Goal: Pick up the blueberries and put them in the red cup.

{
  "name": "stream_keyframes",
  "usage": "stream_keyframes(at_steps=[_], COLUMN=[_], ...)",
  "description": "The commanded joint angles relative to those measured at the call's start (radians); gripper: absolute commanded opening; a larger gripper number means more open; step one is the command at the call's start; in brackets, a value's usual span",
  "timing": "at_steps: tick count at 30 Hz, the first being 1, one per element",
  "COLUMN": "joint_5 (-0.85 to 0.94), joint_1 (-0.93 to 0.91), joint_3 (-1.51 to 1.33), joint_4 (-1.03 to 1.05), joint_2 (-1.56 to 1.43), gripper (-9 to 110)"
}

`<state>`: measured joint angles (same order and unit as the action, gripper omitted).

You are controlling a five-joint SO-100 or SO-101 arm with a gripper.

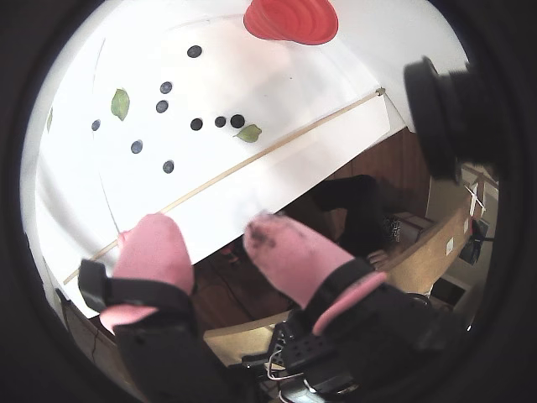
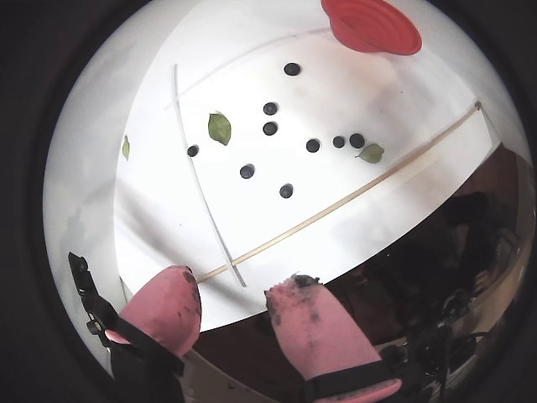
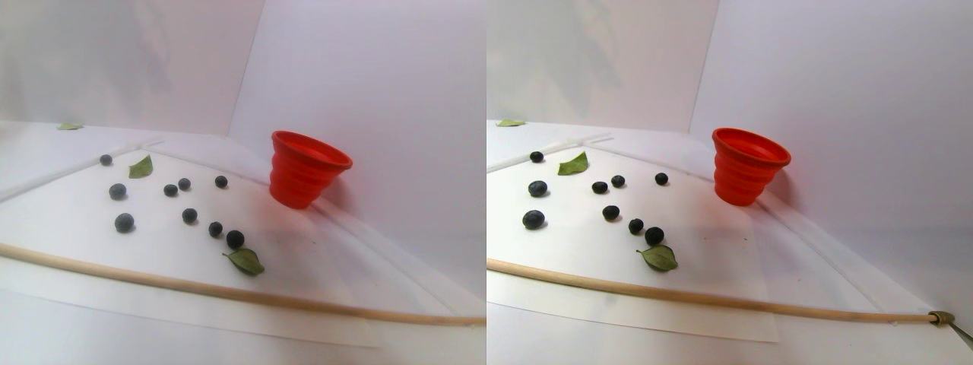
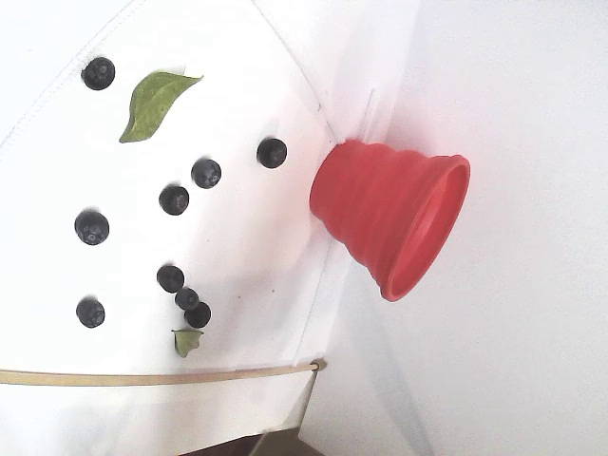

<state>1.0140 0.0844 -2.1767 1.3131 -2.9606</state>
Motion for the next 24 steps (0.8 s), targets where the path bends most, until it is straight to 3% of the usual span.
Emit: stream_keyframes(at_steps=[1,24], joint_5=[0.038,0.192], joint_1=[-0.009,0.058], joint_3=[0.012,-0.178], joint_4=[-0.052,-0.270], joint_2=[0.012,0.206], gripper=[16,15])
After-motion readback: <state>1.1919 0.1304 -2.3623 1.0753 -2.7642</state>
